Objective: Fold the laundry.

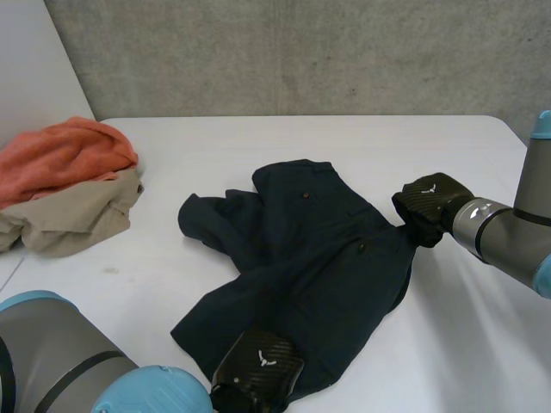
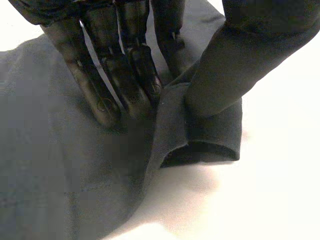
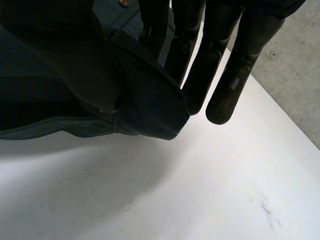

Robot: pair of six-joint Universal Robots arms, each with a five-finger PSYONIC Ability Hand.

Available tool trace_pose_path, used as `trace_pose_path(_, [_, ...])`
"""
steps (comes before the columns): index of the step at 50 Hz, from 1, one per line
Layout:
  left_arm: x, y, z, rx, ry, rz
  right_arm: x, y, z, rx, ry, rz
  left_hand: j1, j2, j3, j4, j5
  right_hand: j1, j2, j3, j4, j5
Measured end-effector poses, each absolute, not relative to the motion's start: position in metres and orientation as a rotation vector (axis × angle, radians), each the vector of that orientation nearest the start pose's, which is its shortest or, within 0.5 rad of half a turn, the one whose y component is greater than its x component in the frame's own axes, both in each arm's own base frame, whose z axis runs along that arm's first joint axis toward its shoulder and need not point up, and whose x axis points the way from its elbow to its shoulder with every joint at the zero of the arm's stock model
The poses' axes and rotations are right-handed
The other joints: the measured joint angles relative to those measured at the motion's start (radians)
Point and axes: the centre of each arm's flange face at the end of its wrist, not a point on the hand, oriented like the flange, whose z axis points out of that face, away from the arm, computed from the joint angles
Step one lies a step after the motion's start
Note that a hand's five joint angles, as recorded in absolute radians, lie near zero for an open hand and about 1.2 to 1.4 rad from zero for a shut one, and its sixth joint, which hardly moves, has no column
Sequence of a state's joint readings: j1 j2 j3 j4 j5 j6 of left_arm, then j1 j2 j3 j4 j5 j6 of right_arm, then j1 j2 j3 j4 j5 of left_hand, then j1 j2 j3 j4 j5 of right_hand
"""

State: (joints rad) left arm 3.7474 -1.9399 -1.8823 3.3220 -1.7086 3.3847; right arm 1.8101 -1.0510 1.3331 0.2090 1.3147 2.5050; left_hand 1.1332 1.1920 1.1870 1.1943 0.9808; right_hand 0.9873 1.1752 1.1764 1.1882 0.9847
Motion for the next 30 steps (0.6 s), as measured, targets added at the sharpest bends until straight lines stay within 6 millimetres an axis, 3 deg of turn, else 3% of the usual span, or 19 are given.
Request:
trace_pose_path(6, [-0.311, -0.075, 0.133, 1.541, 2.438, -1.742, 0.236, -0.316, 0.189, -1.314, 2.325, -1.634, 0.0, 0.001, 0.0, 0.003, 0.0, 0.0, 0.0, 0.0, 0.0, 0.0])
trace_pose_path(11, [-0.313, -0.094, 0.184, 1.402, 2.304, -1.987, 0.235, -0.313, 0.205, -1.313, 2.32, -1.654, 0.0, 0.003, 0.001, 0.004, 0.0, 0.0, 0.0, 0.0, 0.0, 0.0])
trace_pose_path(13, [-0.313, -0.094, 0.184, 1.402, 2.304, -1.987, 0.235, -0.313, 0.205, -1.313, 2.32, -1.654, 0.0, 0.003, 0.001, 0.004, 0.0, 0.0, 0.0, 0.0, 0.0, 0.0])
trace_pose_path(14, [-0.309, -0.107, 0.222, 1.286, 2.211, -2.15, 0.234, -0.309, 0.227, -1.308, 2.294, -1.707, 0.0, 0.003, 0.003, 0.004, 0.0, 0.0, 0.0, 0.0, 0.0, 0.0])
trace_pose_path(16, [-0.301, -0.123, 0.27, 1.136, 2.073, -2.331, 0.233, -0.303, 0.259, -1.291, 2.244, -1.804, 0.0, 0.003, 0.003, 0.004, 0.0, 0.0, 0.0, 0.0, 0.0, 0.0])
trace_pose_path(18, [-0.292, -0.134, 0.304, 1.024, 1.961, -2.44, 0.233, -0.299, 0.282, -1.268, 2.2, -1.882, 0.0, 0.004, 0.004, 0.004, 0.0, 0.0, 0.0, 0.0, 0.0, 0.0])
trace_pose_path(19, [-0.292, -0.134, 0.304, 1.024, 1.961, -2.44, 0.233, -0.299, 0.282, -1.268, 2.2, -1.882, 0.0, 0.004, 0.004, 0.004, 0.0, 0.0, 0.0, 0.0, 0.0, 0.0])
trace_pose_path(20, [-0.28, -0.145, 0.342, 0.896, 1.828, -2.547, 0.232, -0.294, 0.313, -1.213, 2.134, -1.991, 0.0, 0.005, 0.005, 0.004, 0.0, 0.0, 0.003, 0.0, 0.0, 0.0])
trace_pose_path(23, [-0.267, -0.154, 0.382, 0.765, 1.681, -2.642, 0.231, -0.289, 0.347, -1.125, 2.053, -2.102, 0.0, 0.005, 0.005, 0.004, 0.0, 0.0, 0.003, 0.0, 0.0, 0.0])
trace_pose_path(25, [-0.264, -0.155, 0.389, 0.74, 1.651, -2.66, 0.231, -0.289, 0.351, -1.114, 2.043, -2.113, 0.0, 0.005, 0.005, 0.004, 0.0, 0.0, 0.003, 0.0, 0.0, 0.0])
trace_pose_path(27, [-0.254, -0.159, 0.424, 0.637, 1.522, -2.734, 0.228, -0.279, 0.394, -0.989, 1.927, -2.231, 0.0, 0.005, 0.005, 0.004, 0.0, 0.0, 0.003, 0.0, 0.0, 0.0])
trace_pose_path(30, [-0.248, -0.157, 0.452, 0.563, 1.419, -2.805, 0.225, -0.266, 0.425, -0.917, 1.839, -2.301, 0.0, 0.006, 0.005, 0.005, 0.0, 0.0, 0.003, 0.0, 0.0, 0.0])
